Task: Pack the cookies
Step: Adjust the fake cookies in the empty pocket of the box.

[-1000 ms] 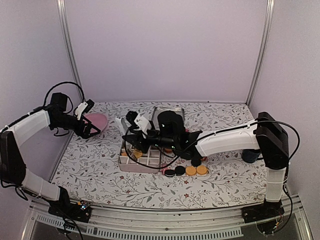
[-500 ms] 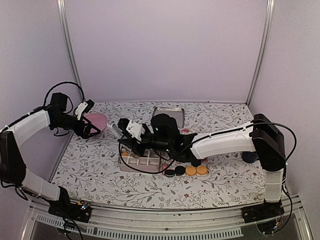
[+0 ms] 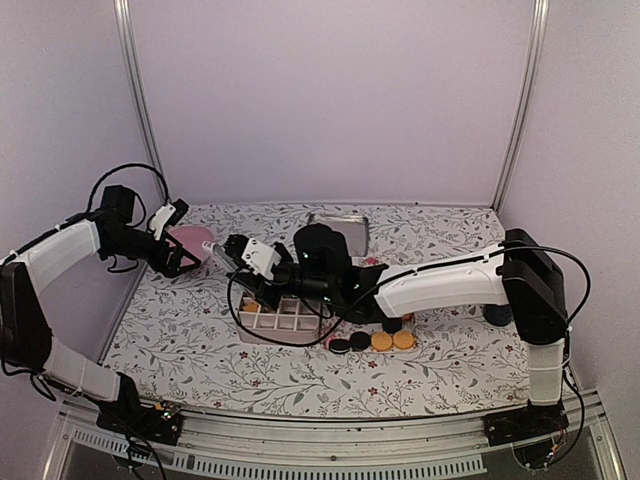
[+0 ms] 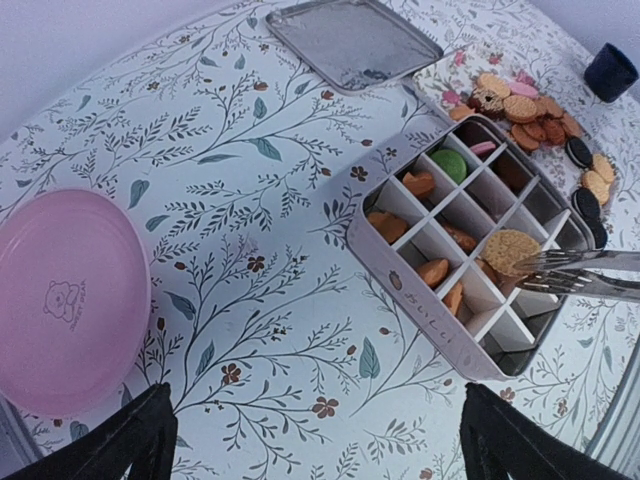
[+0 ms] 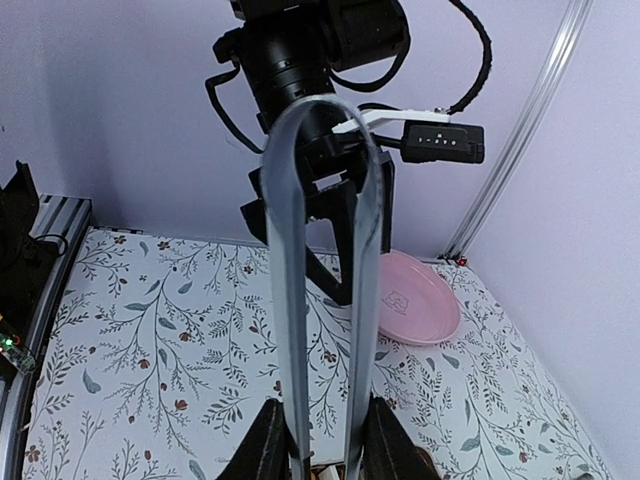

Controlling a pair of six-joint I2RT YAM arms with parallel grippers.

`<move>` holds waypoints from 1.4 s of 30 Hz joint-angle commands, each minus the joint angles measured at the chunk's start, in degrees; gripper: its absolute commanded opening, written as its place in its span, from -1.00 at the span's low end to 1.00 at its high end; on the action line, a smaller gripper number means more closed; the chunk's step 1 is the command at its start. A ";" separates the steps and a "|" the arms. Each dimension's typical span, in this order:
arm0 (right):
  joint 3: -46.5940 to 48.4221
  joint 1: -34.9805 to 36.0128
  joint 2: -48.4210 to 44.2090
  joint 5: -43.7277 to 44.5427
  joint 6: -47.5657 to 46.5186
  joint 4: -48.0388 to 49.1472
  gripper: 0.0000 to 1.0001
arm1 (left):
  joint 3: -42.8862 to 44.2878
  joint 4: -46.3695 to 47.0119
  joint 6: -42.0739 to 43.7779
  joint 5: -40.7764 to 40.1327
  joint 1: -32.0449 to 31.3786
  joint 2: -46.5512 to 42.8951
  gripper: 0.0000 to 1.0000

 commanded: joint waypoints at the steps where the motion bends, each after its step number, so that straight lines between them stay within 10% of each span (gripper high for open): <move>1: 2.39 -0.21 0.55 2.05 1.22 0.74 -0.99 | 1.07 -0.66 -0.10 -0.22 0.47 -0.81 0.98; 42: -1.95 -5.18 -3.52 0.20 19.34 7.45 -1.00 | 0.10 -0.09 0.08 0.28 0.47 -1.36 0.98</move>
